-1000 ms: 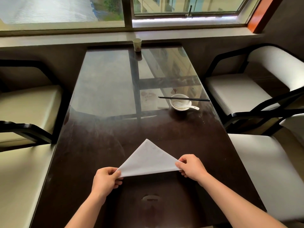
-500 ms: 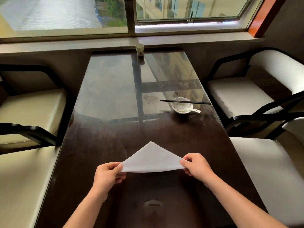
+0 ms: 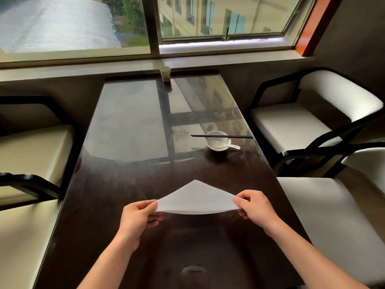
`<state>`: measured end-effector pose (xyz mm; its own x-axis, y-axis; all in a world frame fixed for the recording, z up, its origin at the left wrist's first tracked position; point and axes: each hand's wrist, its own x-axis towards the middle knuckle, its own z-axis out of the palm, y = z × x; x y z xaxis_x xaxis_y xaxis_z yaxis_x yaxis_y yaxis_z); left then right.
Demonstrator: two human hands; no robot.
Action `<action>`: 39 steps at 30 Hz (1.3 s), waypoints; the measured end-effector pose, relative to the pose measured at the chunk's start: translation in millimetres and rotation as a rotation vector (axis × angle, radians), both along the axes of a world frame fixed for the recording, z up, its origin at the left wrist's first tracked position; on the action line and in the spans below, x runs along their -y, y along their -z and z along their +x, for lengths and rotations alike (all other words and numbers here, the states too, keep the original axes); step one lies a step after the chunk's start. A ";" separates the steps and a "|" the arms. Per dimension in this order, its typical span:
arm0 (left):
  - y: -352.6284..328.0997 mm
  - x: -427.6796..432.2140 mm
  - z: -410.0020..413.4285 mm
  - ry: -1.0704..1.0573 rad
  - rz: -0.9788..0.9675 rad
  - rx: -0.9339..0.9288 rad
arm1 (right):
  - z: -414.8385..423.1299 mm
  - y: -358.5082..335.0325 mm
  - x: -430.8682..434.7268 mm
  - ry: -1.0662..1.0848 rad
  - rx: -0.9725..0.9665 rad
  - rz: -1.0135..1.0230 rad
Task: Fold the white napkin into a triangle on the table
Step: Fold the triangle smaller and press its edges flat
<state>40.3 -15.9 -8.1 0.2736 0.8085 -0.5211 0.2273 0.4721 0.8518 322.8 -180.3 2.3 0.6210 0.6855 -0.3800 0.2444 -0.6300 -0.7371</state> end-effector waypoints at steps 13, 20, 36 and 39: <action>9.2 -17.9 85.5 0.057 -0.011 0.012 | 82.5 9.7 -2.3 0.092 0.025 0.057; 19.9 -28.9 117.6 0.057 -0.038 0.001 | 109.7 20.5 -15.2 0.135 0.043 0.054; 62.4 -39.2 156.5 0.049 -0.061 -0.190 | 136.1 71.9 -32.2 0.265 -0.004 -0.057; 64.5 -39.6 158.2 0.032 -0.062 -0.210 | 137.5 75.7 -37.6 0.286 -0.026 -0.079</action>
<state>198.4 23.7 -72.6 0.1791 0.7657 -0.6177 0.4120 0.5118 0.7539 460.3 -142.7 -73.5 0.7739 0.4520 -0.4436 0.0304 -0.7262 -0.6868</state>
